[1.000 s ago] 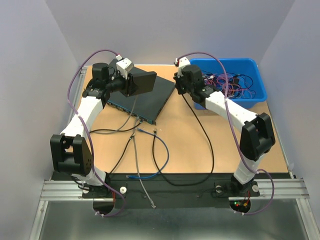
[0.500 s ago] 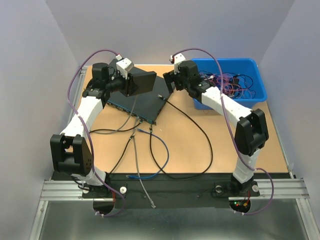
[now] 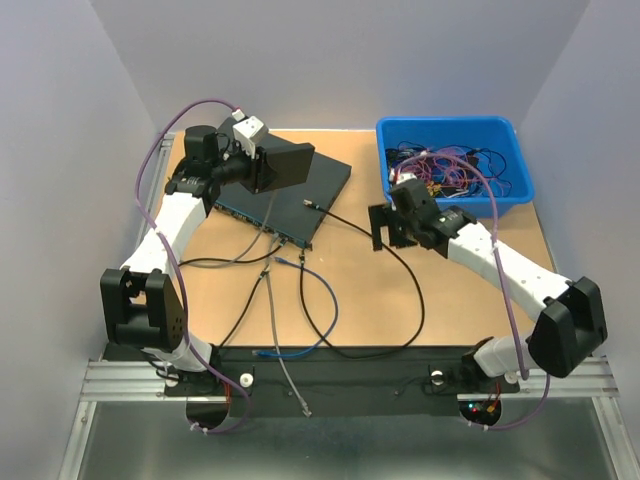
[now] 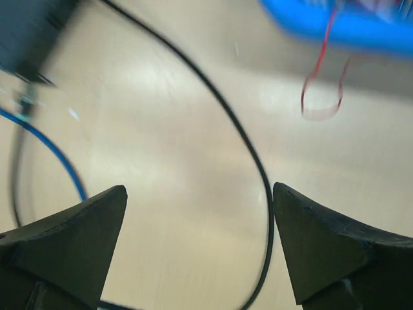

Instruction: Pull the plug from the switch port

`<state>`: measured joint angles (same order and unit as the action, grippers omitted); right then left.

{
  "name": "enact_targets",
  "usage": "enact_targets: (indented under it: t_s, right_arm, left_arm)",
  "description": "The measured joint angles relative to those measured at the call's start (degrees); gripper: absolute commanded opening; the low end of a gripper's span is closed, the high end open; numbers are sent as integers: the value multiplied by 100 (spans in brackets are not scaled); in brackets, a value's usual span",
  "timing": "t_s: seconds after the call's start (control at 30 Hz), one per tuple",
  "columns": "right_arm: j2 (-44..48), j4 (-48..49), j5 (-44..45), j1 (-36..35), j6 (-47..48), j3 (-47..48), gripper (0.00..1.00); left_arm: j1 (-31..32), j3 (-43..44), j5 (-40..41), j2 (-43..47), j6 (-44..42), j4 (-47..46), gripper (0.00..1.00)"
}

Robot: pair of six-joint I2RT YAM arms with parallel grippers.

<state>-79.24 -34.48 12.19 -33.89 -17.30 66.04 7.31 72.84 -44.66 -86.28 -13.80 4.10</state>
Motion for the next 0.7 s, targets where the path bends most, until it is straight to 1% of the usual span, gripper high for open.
enact_targets:
  t_s: [0.07, 0.2, 0.37, 0.43, 0.53, 0.57, 0.63, 0.7]
  right_arm:
    - [-66, -219, 0, 7, -299, -345, 99]
    - [-511, -682, 0, 28, -949, -970, 98]
    - [-837, -815, -24, 247, -1322, -1202, 95]
    - [-925, -798, -39, 389, -1408, -1270, 90]
    - [-1043, -693, -149, 577, -1488, -1475, 78]
    - [-1045, -686, -181, 627, -1495, -1486, 68]
    - [-1040, -568, -348, 697, -1510, -1539, 56]
    - [-1040, -433, -411, 734, -1484, -1585, 40]
  left_arm:
    - [11, 2, -17, 0, 0, 0, 0]
    - [26, -7, -72, 7, 0, -2, 0]
    - [70, -131, -140, 116, -2, -13, 0]
    - [90, -201, -168, 184, -7, -39, 0]
    - [96, -243, -223, 260, -7, -46, 0]
    - [96, -249, -238, 273, -7, -48, 0]
    - [96, -260, -286, 291, -7, -83, 0]
    - [96, -267, -317, 291, -7, -101, 0]
